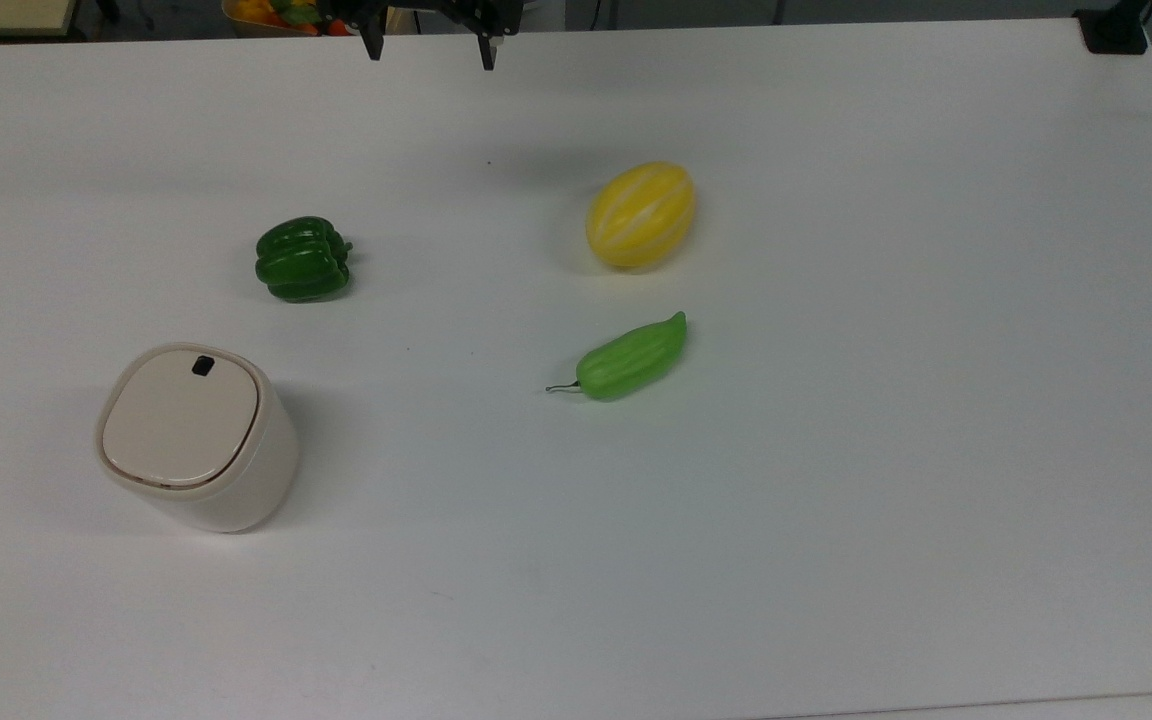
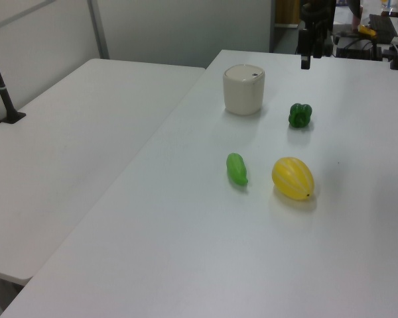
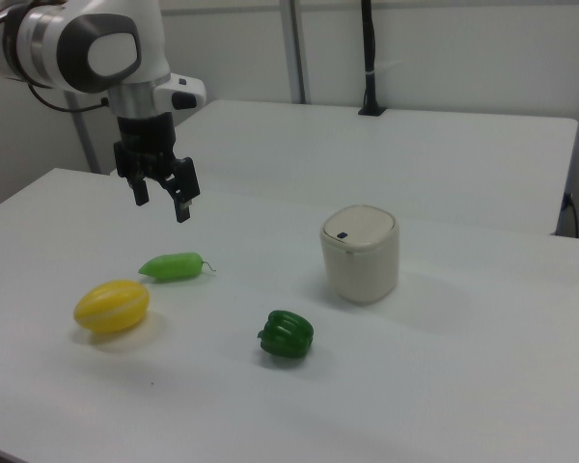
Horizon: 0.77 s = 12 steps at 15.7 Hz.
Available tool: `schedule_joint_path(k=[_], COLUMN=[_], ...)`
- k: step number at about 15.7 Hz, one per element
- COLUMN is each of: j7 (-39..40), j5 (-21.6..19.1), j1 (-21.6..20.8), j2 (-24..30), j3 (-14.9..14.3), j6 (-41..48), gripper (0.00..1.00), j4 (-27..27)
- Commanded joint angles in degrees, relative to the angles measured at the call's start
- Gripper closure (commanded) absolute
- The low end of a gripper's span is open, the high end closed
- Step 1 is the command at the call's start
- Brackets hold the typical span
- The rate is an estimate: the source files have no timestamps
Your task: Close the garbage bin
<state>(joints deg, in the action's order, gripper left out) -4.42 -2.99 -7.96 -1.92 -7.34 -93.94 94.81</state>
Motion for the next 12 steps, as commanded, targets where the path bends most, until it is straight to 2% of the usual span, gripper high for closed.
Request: schedule_joint_path(k=[1, 12], j7=[1.0, 0.2], j5=[0.7, 0.8], j1=[0.0, 0.2], j2=[3.0, 3.0], j3=[-0.6, -1.1], j6=[0.9, 2.3], gripper=[0.00, 0.00], j4=[2.0, 0.6])
